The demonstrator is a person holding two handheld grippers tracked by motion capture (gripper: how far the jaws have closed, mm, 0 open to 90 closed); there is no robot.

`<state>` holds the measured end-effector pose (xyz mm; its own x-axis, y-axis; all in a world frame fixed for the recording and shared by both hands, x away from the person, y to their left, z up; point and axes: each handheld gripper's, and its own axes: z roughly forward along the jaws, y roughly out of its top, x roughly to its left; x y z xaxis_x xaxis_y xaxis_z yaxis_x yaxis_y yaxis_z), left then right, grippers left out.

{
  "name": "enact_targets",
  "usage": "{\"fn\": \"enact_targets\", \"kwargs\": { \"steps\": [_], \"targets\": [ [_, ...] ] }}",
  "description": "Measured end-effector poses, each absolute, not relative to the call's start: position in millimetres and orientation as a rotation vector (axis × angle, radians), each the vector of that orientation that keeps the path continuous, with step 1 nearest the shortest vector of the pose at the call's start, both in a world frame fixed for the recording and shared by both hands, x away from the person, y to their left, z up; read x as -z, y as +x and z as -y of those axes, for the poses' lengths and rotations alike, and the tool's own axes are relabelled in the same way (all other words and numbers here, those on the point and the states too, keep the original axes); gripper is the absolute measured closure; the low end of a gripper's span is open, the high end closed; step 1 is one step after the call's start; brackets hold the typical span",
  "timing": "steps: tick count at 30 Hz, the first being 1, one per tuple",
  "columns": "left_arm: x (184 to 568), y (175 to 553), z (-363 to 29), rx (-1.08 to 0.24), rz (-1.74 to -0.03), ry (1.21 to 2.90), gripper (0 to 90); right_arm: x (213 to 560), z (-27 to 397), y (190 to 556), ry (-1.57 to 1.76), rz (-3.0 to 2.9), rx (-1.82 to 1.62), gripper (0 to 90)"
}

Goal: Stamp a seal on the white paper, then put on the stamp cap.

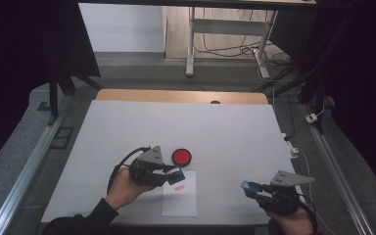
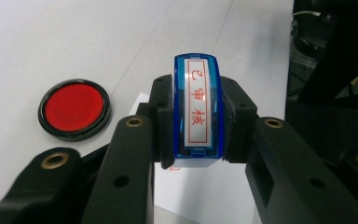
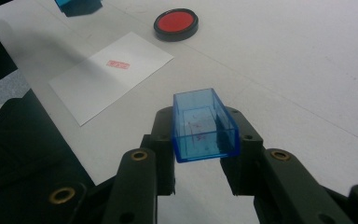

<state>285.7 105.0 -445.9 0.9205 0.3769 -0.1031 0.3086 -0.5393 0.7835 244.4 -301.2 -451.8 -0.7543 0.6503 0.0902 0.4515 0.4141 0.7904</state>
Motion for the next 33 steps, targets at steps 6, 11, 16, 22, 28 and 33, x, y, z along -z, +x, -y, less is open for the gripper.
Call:
{"fn": "enact_targets", "kwargs": {
  "steps": [6, 11, 16, 22, 28, 33],
  "targets": [
    [440, 286, -113, -0.087, -0.476, 2.138, 69.9, 452, 301, 244, 0.967, -2.439, -1.259, 68.5],
    [436, 285, -117, -0.066, -0.474, 2.095, 69.9, 452, 301, 244, 0.966, -2.441, -1.253, 68.5],
    [434, 284, -119, -0.063, -0.462, 2.079, 70.0, 452, 301, 244, 0.964, -2.443, -1.26, 68.5],
    [433, 284, -120, -0.062, -0.454, 2.075, 70.0, 452, 301, 244, 0.966, -2.447, -1.258, 68.5],
    [434, 284, -120, -0.057, -0.446, 2.077, 69.9, 452, 301, 245, 0.966, -2.438, -1.264, 68.5],
    [433, 284, -120, -0.054, -0.444, 2.078, 69.9, 450, 301, 244, 0.961, -2.435, -1.284, 68.5]
  ]
}}
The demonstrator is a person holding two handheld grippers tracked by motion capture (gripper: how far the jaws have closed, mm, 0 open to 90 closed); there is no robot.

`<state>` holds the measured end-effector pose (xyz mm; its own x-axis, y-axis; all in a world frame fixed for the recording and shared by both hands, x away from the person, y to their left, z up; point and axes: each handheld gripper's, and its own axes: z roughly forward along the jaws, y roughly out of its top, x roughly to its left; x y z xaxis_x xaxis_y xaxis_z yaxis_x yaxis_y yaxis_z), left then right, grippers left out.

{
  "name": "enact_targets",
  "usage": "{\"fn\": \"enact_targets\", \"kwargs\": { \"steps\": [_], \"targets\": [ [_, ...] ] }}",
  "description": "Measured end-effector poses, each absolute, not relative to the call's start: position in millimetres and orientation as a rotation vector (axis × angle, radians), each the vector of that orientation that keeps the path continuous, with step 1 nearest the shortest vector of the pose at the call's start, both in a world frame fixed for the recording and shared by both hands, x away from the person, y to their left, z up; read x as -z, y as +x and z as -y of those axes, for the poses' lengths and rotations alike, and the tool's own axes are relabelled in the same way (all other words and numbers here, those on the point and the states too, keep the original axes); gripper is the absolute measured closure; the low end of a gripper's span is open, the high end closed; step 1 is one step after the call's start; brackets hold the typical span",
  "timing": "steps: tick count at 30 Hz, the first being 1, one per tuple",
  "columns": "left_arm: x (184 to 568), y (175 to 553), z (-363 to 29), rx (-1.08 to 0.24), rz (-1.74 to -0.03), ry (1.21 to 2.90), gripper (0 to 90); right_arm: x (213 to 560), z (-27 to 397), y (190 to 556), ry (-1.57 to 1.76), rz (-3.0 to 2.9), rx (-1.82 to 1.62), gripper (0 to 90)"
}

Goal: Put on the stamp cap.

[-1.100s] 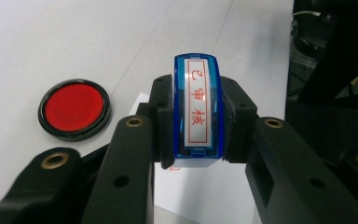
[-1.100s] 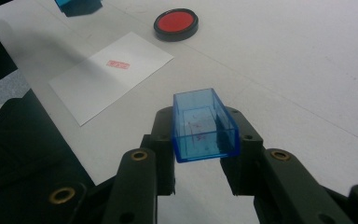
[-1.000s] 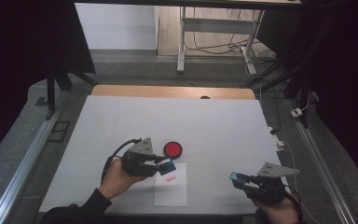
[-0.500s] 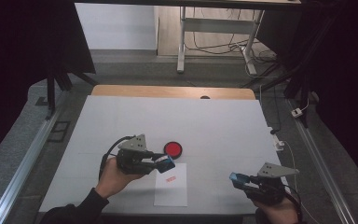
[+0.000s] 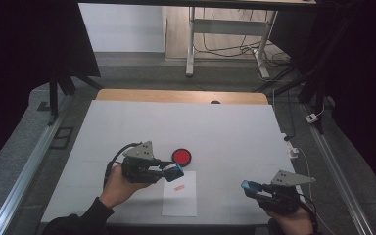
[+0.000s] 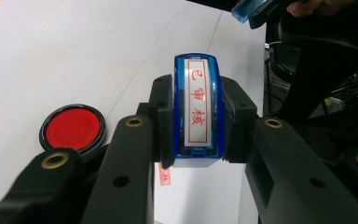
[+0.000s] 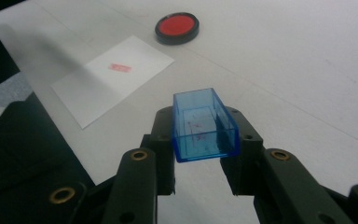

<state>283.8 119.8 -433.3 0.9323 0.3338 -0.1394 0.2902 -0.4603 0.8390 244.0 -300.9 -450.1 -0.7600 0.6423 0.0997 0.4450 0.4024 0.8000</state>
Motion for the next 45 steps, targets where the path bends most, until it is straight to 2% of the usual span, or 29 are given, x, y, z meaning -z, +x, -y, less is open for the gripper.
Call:
{"fn": "enact_targets", "kwargs": {
  "steps": [17, 45],
  "targets": [
    [433, 285, -120, -0.054, -0.419, 2.084, 70.0, 442, 275, 247, 0.817, -2.517, -1.346, 68.5],
    [429, 284, -123, -0.049, -0.366, 2.075, 69.9, 448, 215, 270, 0.602, -2.654, -1.423, 68.6]
  ]
}}
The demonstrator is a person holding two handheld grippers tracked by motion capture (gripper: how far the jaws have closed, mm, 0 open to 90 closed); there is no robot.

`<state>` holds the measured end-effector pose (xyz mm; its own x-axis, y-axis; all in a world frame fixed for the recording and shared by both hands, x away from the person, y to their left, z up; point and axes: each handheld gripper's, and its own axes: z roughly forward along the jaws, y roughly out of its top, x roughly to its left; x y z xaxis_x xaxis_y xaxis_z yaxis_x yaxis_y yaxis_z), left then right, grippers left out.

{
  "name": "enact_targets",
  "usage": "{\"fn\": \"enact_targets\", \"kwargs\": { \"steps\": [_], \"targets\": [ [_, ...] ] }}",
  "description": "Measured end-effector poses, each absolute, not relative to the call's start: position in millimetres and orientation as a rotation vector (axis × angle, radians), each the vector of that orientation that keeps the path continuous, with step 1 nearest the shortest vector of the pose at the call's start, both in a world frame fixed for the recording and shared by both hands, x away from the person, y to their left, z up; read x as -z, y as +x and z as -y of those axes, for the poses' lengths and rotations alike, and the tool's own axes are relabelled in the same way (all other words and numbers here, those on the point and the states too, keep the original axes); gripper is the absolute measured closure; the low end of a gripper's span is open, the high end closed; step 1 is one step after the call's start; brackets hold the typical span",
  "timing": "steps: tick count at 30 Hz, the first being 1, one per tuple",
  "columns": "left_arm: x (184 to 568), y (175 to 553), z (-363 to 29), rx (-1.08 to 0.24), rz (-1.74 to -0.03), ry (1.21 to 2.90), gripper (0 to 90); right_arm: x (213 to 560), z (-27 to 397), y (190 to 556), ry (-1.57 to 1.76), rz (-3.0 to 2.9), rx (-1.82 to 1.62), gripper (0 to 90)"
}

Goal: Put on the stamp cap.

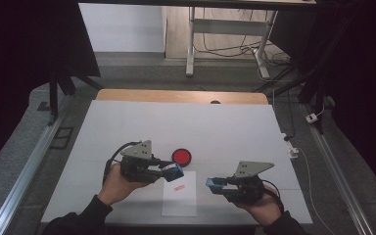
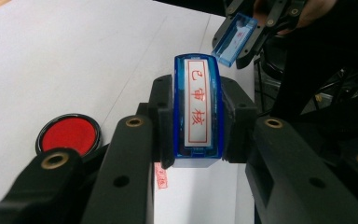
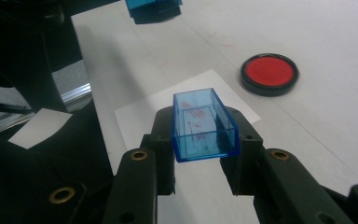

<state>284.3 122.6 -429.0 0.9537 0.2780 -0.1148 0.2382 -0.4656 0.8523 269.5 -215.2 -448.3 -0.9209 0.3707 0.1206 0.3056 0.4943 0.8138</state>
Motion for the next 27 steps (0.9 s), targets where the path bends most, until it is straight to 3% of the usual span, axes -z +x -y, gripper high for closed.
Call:
{"fn": "enact_targets", "kwargs": {
  "steps": [27],
  "targets": [
    [434, 284, -120, -0.037, -0.206, 2.069, 70.0, 463, 155, 291, 0.321, -2.786, -1.482, 68.8]
  ]
}}
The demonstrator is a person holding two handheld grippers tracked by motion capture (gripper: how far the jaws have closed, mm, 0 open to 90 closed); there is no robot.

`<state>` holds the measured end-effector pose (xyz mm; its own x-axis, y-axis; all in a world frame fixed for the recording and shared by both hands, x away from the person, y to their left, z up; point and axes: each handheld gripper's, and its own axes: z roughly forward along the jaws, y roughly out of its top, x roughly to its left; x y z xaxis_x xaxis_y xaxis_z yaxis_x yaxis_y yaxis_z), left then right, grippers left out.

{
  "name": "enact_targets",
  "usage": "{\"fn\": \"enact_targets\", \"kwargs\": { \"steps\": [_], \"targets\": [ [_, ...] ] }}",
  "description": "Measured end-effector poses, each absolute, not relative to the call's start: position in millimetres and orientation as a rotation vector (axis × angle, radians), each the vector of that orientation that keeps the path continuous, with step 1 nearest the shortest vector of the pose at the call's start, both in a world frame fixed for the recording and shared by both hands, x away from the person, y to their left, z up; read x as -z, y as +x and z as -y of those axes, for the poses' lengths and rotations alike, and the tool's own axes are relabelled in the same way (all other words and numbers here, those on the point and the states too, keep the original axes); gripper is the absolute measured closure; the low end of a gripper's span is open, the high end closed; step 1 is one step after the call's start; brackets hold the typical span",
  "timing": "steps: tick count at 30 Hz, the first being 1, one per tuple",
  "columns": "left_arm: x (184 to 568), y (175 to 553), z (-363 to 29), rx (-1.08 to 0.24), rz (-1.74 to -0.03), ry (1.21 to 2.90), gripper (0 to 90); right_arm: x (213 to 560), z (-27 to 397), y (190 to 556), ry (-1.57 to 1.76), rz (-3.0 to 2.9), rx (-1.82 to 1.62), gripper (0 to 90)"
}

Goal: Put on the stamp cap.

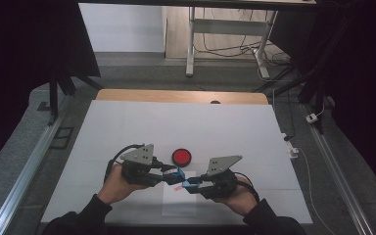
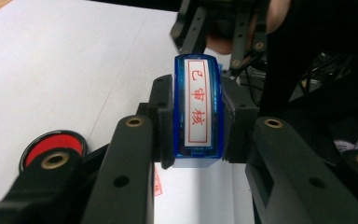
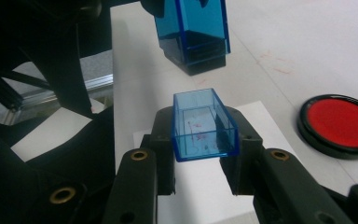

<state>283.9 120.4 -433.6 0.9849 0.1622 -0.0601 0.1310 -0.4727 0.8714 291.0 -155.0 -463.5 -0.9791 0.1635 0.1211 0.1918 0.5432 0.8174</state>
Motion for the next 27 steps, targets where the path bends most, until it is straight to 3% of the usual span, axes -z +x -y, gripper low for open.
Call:
{"fn": "enact_targets", "kwargs": {
  "steps": [27],
  "targets": [
    [435, 283, -120, -0.04, -0.107, 2.043, 70.1, 469, 132, 302, -0.184, 2.619, 1.461, 69.0]
  ]
}}
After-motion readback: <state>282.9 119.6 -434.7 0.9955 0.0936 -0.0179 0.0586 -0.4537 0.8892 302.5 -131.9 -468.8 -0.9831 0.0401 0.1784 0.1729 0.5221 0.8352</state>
